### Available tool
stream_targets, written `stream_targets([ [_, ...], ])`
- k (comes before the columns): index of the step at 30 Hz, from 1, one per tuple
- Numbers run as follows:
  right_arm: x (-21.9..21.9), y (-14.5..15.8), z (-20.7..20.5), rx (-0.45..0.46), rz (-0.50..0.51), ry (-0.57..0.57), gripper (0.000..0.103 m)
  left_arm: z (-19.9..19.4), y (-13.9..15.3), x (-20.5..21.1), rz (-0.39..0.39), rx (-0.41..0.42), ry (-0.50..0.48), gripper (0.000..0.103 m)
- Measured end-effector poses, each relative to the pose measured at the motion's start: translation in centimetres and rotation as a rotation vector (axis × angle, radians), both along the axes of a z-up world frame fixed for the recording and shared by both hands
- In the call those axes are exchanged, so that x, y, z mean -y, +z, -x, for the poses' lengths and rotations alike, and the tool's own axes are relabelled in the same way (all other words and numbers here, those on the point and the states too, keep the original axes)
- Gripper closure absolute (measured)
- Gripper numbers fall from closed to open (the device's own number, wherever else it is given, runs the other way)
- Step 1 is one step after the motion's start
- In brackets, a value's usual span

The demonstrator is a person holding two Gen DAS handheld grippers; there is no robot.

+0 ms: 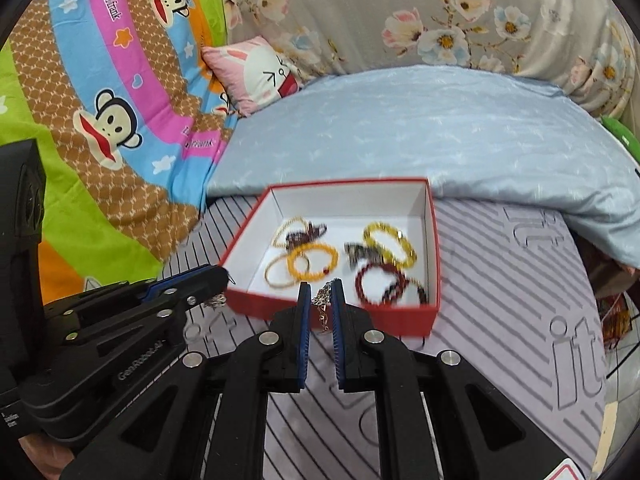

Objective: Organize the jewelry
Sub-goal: 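Carry both pendants into the red box and lower them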

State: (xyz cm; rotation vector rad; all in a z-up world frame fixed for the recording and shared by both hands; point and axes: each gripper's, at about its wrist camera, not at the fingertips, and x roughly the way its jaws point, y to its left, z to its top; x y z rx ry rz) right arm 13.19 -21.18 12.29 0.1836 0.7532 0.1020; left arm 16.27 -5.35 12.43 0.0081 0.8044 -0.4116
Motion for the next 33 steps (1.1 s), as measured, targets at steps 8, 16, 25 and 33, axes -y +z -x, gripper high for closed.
stream_targets([
  [8,0.9,1.6,-4.8,0.038,0.024,-0.015,0.093,-5.2,1.3,2.5,-0.021,0.030,0.002,0.097],
  [16,2.1,0.1,-8.3,0.000,0.019,-0.035,0.093,-8.9,-0.6,3.7,-0.036,-0.001,0.012,0.097],
  [25,2.4,-2.1,-10.2,-0.037,0.013,-0.047,0.093,-11.1,-2.9,4.3,-0.051,-0.036,0.015,0.097],
  [33,2.4,-3.3,-11.2,-0.055,0.021,-0.052,0.093,-12.1,-4.2,4.6,-0.061,-0.058,0.017,0.097],
])
